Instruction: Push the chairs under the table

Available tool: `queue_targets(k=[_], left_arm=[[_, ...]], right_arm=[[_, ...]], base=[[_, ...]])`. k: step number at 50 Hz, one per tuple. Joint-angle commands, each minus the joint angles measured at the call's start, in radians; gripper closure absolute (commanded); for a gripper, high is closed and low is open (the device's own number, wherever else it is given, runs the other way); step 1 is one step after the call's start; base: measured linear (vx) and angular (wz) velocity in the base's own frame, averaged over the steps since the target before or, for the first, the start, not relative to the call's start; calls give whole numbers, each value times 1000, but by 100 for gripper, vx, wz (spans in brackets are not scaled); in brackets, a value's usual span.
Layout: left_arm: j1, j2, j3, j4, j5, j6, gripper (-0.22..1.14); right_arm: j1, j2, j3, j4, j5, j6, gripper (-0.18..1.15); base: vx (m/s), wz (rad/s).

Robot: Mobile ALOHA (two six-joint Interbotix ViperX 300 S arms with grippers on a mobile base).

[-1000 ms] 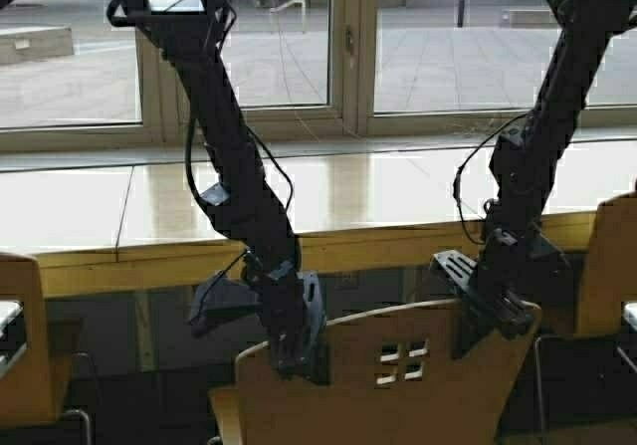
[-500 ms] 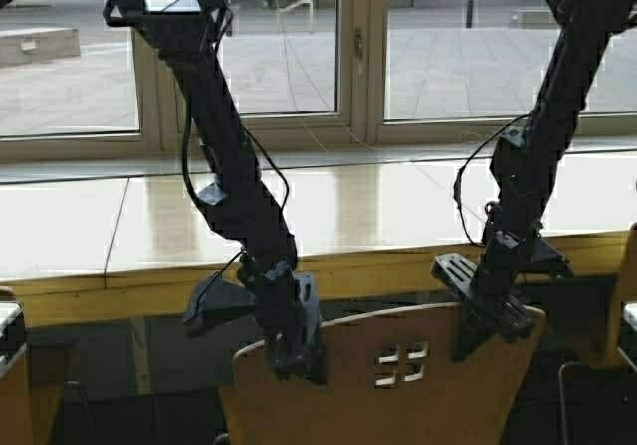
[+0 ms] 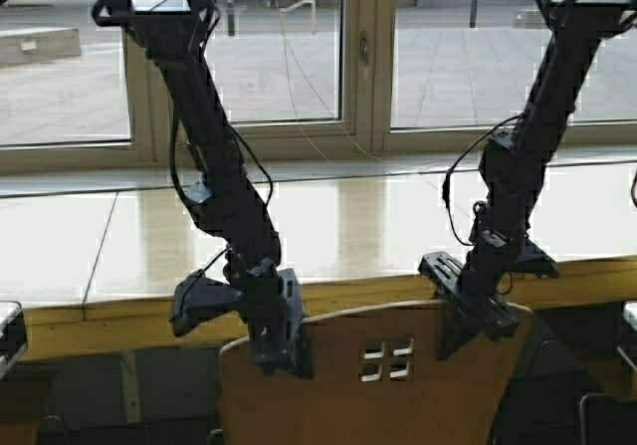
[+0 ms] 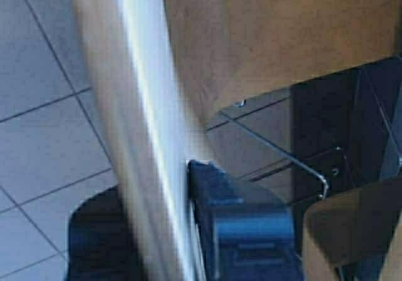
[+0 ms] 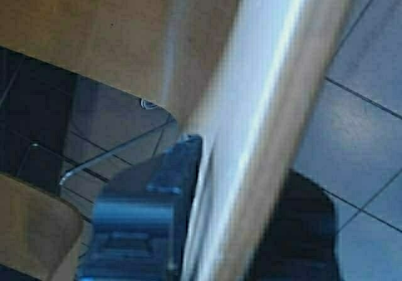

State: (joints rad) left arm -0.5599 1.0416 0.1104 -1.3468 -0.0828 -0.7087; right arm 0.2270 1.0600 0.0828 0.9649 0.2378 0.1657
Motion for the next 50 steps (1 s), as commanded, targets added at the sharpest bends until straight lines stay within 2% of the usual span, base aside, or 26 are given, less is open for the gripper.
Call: queue_targets(k=[1, 42, 46, 50], left_arm=[[91, -58, -14, 18, -43, 63, 89], [91, -66, 34, 20, -20, 64, 87], [91, -67, 32, 26, -20, 78, 83], [95, -71, 29, 64, -20, 118, 71]], right_arm=[[-2, 21, -8, -40, -8, -77, 93], [12, 11, 18, -57, 5, -78, 91], [12, 2, 23, -58, 5, -78, 84], [12, -9, 21, -60, 23, -78, 63]], base=[[24, -5], [12, -4], [0, 0], [-1, 1]])
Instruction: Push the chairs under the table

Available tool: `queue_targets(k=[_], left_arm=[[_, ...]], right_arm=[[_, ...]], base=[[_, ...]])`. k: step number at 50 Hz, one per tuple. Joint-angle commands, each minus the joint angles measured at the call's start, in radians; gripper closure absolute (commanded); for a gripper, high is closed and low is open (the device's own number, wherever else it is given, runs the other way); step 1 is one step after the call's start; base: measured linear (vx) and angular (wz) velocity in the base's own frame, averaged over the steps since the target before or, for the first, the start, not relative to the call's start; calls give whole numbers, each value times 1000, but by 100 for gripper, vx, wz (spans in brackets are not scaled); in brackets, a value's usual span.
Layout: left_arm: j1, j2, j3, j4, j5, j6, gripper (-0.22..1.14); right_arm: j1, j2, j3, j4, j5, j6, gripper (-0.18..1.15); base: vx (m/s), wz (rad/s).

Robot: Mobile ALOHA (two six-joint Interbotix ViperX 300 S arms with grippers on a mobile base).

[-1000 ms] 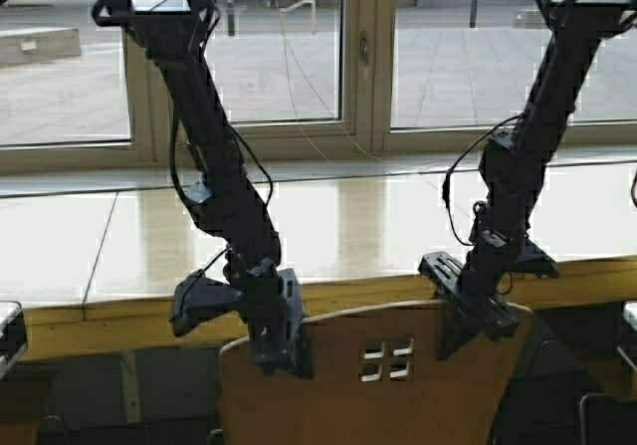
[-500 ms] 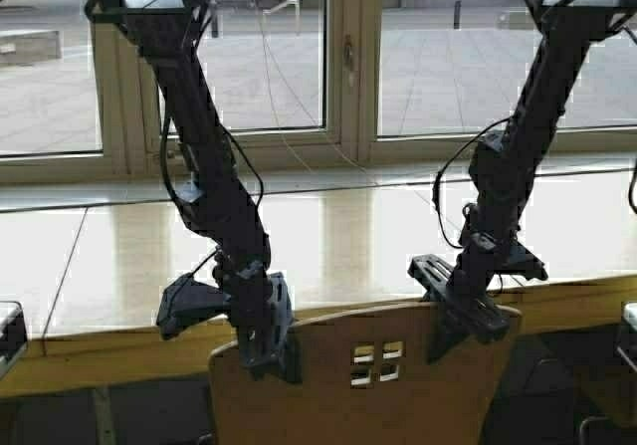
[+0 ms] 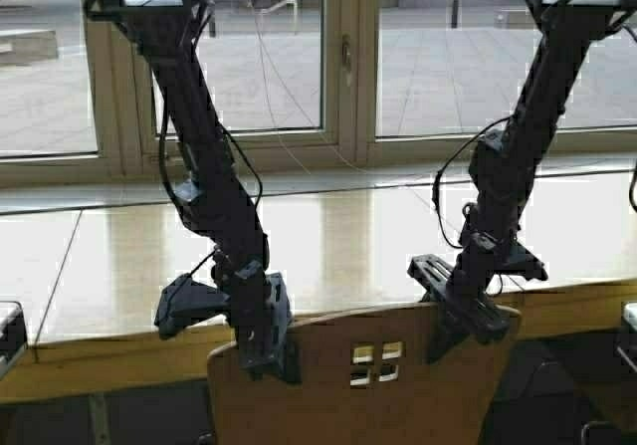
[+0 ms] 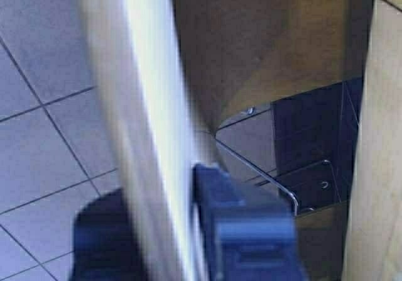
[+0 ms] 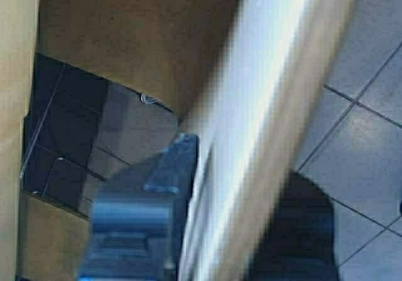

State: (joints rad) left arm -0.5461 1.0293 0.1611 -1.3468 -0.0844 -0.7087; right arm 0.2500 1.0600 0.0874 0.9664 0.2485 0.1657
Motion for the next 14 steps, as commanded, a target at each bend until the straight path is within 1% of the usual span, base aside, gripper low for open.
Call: queue_targets(k=[1, 5, 9, 11, 14], left_arm=[[81, -58, -21, 77, -18, 129, 66], [83, -67, -23, 95, -11, 153, 42], [83, -81, -21, 94, 0, 153, 18], [83, -87, -18, 94, 6, 153, 6], [83, -100, -12, 95, 18, 153, -8]], right_arm=[[-11, -11, 17, -61, 17, -78, 55], [-17, -23, 17, -60, 38, -77, 25], [-18, -41, 23, -55, 38, -75, 0], [-20, -54, 34, -51, 29, -75, -7], [-20, -69, 43, -48, 20, -75, -7]], base=[[-1, 1], [-1, 1], [0, 0], [0, 0], [0, 0]])
